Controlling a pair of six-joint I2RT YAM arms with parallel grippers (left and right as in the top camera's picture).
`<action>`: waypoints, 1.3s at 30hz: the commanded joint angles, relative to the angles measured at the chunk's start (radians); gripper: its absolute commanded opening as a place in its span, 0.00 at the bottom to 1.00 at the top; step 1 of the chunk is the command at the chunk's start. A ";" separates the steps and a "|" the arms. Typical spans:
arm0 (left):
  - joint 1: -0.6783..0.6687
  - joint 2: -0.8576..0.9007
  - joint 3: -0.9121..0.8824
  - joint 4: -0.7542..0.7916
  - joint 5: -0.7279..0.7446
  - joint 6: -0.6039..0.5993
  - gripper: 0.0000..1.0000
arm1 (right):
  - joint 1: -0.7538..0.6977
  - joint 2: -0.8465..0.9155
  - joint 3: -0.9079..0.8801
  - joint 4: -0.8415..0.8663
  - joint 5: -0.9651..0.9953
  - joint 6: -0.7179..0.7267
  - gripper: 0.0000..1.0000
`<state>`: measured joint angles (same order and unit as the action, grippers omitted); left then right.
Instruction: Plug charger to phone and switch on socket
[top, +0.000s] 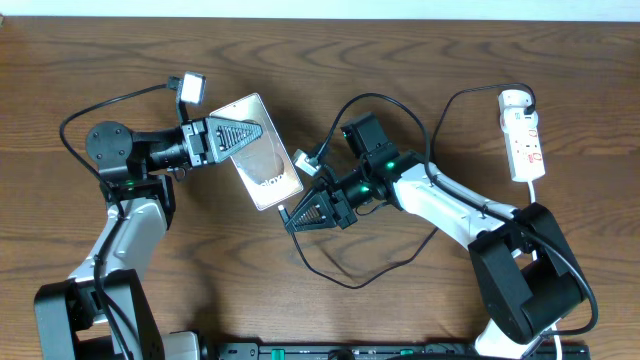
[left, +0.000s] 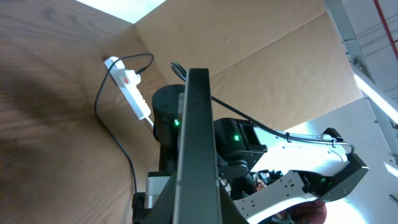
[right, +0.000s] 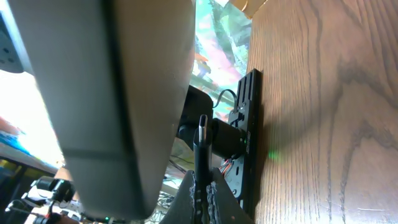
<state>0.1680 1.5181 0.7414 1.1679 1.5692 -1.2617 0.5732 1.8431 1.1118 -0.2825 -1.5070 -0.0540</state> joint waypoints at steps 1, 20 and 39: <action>0.000 -0.009 0.019 0.004 0.004 -0.020 0.08 | -0.003 -0.002 0.010 0.002 -0.019 0.001 0.01; 0.029 -0.009 0.000 -0.004 0.004 -0.016 0.07 | -0.017 -0.002 0.010 0.001 -0.041 0.001 0.01; 0.007 -0.009 -0.001 -0.004 0.004 0.043 0.08 | -0.023 -0.002 0.010 0.003 -0.056 0.001 0.01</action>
<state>0.1856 1.5181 0.7410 1.1564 1.5692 -1.2480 0.5472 1.8431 1.1118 -0.2821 -1.5295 -0.0540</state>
